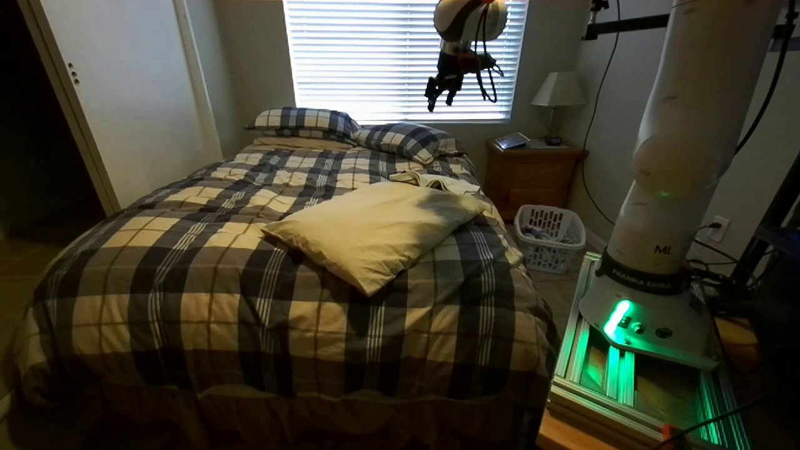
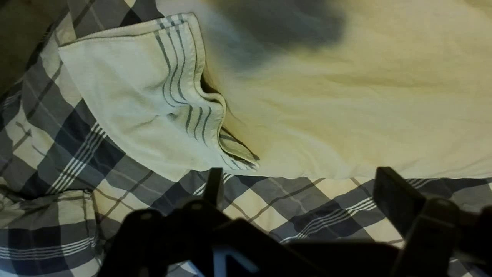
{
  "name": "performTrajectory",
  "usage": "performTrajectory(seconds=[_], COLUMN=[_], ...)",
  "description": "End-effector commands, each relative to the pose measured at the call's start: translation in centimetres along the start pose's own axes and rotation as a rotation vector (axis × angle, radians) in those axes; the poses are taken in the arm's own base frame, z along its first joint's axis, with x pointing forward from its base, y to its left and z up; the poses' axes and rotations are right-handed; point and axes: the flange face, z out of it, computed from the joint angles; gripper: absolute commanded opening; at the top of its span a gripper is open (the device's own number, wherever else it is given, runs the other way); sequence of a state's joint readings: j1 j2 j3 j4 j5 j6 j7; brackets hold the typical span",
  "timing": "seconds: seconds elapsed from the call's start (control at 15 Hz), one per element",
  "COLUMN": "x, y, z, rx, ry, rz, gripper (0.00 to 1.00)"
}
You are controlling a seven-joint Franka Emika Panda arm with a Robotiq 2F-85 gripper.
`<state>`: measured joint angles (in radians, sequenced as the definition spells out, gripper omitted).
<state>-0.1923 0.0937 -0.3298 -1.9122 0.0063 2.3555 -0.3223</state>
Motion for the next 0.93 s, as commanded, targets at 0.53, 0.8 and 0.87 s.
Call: performTrajectory(seconds=[0.53, 0.8, 0.87], x=[1.8, 2.5, 2.7], y=[3.0, 4.2, 4.4], z=[4.7, 9.2, 10.5], rx=[-0.016, -0.043, -0.050], ry=[-0.049, -0.151, -0.176], rz=[0.145, 0.135, 0.128], gripper=[1.00, 1.00, 1.00])
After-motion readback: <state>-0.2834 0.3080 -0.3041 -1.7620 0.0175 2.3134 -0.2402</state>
